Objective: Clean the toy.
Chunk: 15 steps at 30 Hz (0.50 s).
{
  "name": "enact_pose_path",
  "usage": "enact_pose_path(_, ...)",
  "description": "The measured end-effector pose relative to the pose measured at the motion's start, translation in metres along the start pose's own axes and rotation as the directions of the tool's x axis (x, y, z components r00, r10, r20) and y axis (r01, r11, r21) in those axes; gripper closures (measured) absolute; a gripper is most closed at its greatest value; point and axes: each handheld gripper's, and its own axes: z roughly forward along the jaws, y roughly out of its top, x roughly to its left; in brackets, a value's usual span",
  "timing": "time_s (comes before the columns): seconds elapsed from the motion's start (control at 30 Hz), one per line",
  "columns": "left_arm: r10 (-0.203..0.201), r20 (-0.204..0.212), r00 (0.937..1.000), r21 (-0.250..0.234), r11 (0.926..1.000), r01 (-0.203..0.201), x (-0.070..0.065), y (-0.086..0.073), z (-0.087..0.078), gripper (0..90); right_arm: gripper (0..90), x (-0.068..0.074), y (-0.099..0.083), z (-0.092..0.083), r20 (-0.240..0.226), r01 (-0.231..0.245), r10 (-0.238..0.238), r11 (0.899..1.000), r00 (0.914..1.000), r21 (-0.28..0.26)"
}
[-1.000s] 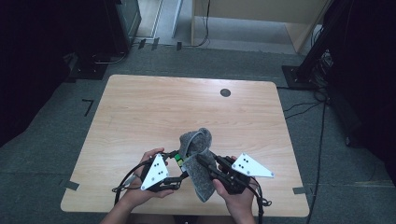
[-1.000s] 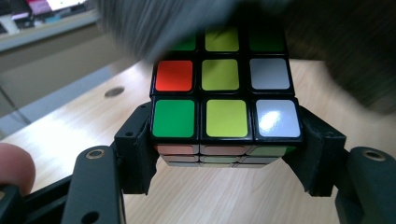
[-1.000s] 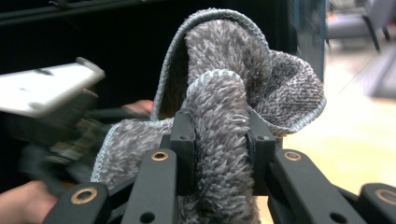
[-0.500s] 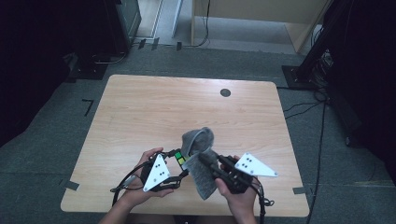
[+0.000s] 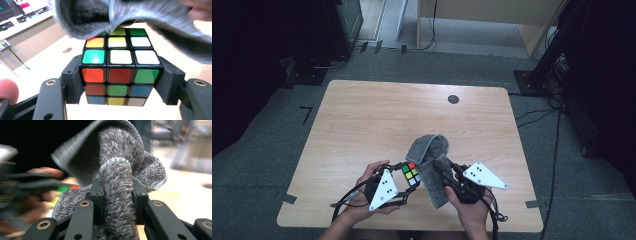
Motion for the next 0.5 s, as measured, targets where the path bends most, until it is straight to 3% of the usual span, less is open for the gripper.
enact_pose_path(0.07, 0.000, -0.004, 1.0000, 0.007, 1.0000, 0.000, 0.000, -0.002, 0.001, 34.2, 70.3, 0.016, 0.001, 0.002, -0.107, 0.043, -0.046, 0.999, 0.9931, -0.029)
enact_pose_path(0.13, 0.001, -0.002, 1.0000, 0.001, 1.0000, -0.001, 0.001, -0.001, 0.000, 34.2, 70.3, 0.033, 0.000, 0.007, -0.191, 0.113, -0.116, 0.993, 0.9747, -0.028)
enact_pose_path(0.17, -0.009, 0.006, 0.9999, -0.014, 0.9999, 0.010, 0.001, 0.000, -0.002, 34.2, 70.3, 0.039, -0.003, 0.009, -0.215, 0.157, -0.157, 0.987, 0.9639, -0.018)
enact_pose_path(0.2, -0.026, 0.017, 0.9995, -0.031, 0.9992, 0.026, 0.002, 0.002, -0.004, 34.2, 70.5, 0.042, -0.005, 0.011, -0.211, 0.200, -0.196, 0.980, 0.9577, -0.004)
enact_pose_path(0.23, -0.024, 0.006, 0.9997, -0.031, 0.9993, 0.024, 0.002, 0.003, -0.005, 34.2, 70.5, 0.040, -0.008, 0.014, -0.193, 0.212, -0.207, 0.977, 0.9590, 0.004)
enact_pose_path(0.27, -0.021, 0.002, 0.9998, -0.027, 0.9994, 0.021, 0.003, 0.003, -0.005, 34.2, 70.7, 0.032, -0.009, 0.014, -0.203, 0.154, -0.155, 0.988, 0.9669, -0.021)
enact_pose_path(0.3, -0.025, 0.001, 0.9997, -0.023, 0.9994, 0.025, 0.003, 0.002, -0.005, 34.2, 70.9, 0.026, -0.008, 0.013, -0.189, 0.111, -0.111, 0.994, 0.9757, -0.010)
enact_pose_path(0.37, -0.042, 0.009, 0.9991, -0.034, 0.9985, 0.042, 0.005, 0.000, -0.005, 34.2, 71.3, 0.011, -0.005, 0.010, -0.056, 0.081, -0.079, 0.997, 0.9952, 0.017)
enact_pose_path(0.4, -0.047, 0.013, 0.9988, -0.044, 0.9979, 0.048, 0.006, 0.000, -0.006, 34.2, 71.4, 0.003, -0.004, 0.008, 0.009, 0.069, -0.069, 0.997, 0.9976, 0.035)
enact_pose_path(0.43, -0.054, 0.017, 0.9984, -0.052, 0.9971, 0.055, 0.007, 0.001, -0.007, 34.2, 71.4, -0.005, -0.004, 0.005, 0.040, 0.047, -0.048, 0.998, 0.9980, 0.030)
enact_pose_path(0.47, -0.054, 0.018, 0.9984, -0.054, 0.9970, 0.055, 0.008, 0.001, -0.007, 34.2, 71.4, -0.010, -0.004, 0.001, 0.040, 0.013, -0.013, 1.000, 0.9991, 0.005)
enact_pose_path(0.5, -0.048, 0.015, 0.9987, -0.051, 0.9975, 0.049, 0.008, 0.001, -0.007, 34.2, 71.3, -0.013, -0.004, -0.002, 0.012, -0.013, 0.014, 0.999, 0.9998, -0.036)
